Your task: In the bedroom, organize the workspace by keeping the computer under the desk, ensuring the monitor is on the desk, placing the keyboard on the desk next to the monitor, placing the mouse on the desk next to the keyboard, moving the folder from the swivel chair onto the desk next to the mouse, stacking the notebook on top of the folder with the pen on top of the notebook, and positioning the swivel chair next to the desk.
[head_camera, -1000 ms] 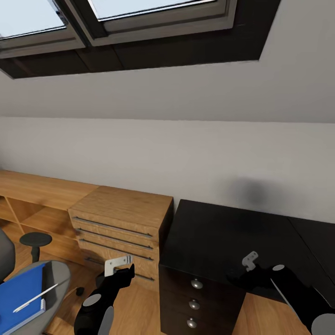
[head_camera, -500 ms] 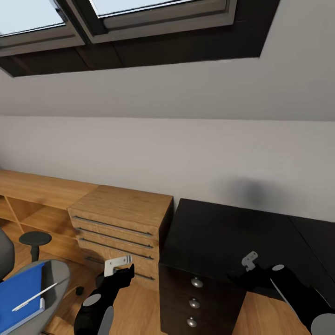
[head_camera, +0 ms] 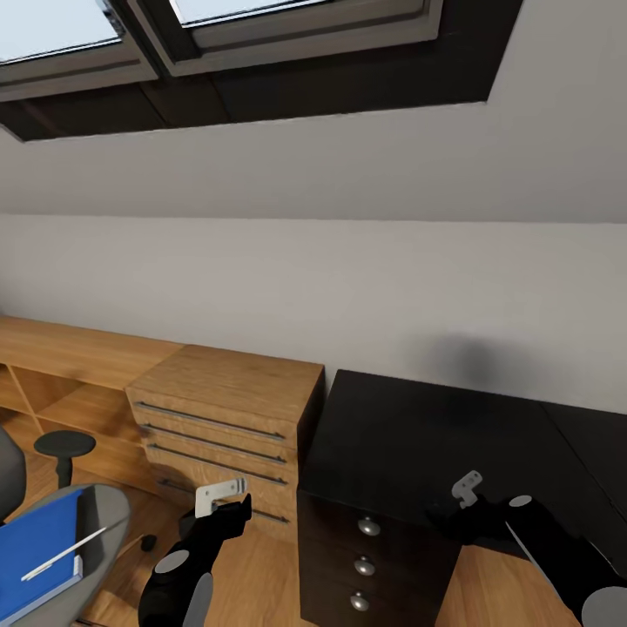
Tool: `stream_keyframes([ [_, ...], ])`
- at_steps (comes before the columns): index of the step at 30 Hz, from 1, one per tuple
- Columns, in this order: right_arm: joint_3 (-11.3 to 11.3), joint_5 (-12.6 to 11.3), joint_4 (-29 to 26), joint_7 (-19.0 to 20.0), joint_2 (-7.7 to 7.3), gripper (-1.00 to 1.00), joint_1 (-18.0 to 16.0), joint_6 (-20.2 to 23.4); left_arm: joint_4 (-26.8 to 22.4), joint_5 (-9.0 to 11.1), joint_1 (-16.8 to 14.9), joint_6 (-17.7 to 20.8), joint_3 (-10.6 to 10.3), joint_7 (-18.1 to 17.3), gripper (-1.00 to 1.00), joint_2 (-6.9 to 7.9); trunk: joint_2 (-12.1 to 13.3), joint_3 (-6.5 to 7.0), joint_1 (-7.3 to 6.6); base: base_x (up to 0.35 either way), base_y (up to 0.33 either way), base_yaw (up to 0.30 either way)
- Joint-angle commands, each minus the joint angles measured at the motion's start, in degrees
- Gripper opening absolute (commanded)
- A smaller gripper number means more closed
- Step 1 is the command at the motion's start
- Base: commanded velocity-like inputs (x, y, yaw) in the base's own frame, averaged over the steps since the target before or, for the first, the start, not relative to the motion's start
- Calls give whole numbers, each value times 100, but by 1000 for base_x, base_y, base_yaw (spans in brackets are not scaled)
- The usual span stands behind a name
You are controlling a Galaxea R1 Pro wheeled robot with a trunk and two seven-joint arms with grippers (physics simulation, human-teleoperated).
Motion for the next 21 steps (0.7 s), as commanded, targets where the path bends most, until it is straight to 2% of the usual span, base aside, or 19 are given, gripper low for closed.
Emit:
stream_keyframes([
  [1,10,50,-11,25,-5,100,-2,14,-7,61,-4,19,-7,53,100,1,-45,-25,22,0,0,0],
  [6,14,51,-11,25,-4,100,-5,14,-7,61,-4,19,-6,53,100,1,-245,-115,132,0,0,0],
  [15,21,51,-16,25,-4,100,-6,14,-10,61,-4,18,-6,53,100,1,-245,-115,132,0,0,0],
  [18,85,51,-13,27,-7,100,-2,14,-10,61,-4,18,-6,53,100,1,-245,-115,132,0,0,0],
  [19,121,51,-13,27,-9,-100,-1,14,-10,61,-4,18,-6,53,100,1,-245,-115,132,0,0,0],
  [21,145,51,-14,27,-11,-100,-1,14,-12,61,-4,18,-6,53,100,1,-245,-115,132,0,0,0],
])
